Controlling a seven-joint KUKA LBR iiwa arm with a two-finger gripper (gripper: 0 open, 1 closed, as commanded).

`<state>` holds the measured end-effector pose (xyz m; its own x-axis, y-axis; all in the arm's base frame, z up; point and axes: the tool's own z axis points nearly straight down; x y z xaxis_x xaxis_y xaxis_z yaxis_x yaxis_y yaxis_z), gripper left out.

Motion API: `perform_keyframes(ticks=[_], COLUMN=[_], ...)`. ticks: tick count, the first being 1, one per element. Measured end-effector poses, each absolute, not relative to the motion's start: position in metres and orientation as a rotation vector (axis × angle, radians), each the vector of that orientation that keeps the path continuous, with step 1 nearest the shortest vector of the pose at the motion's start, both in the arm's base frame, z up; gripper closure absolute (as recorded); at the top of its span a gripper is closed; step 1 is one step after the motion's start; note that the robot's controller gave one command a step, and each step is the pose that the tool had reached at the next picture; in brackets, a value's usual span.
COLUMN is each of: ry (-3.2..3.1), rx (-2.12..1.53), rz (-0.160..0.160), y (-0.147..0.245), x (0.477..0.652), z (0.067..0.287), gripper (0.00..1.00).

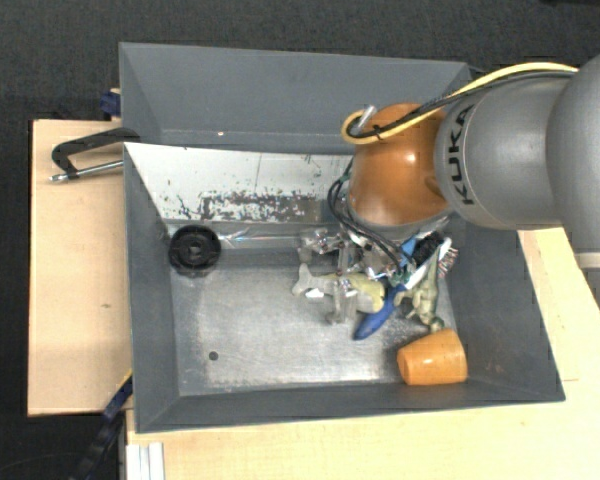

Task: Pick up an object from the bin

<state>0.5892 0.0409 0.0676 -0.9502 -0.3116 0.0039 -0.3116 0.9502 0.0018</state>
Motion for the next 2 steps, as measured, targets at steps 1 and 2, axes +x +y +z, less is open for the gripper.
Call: perform_keyframes(ticks=[1, 2], ry=[-3.103, -3.121], rx=[0.494, 0.478], rz=[-0.003, 0.000], y=[0.041, 0.055], x=[0.590, 0.579], z=[0.071, 0.202], gripper=[1.00, 1.00])
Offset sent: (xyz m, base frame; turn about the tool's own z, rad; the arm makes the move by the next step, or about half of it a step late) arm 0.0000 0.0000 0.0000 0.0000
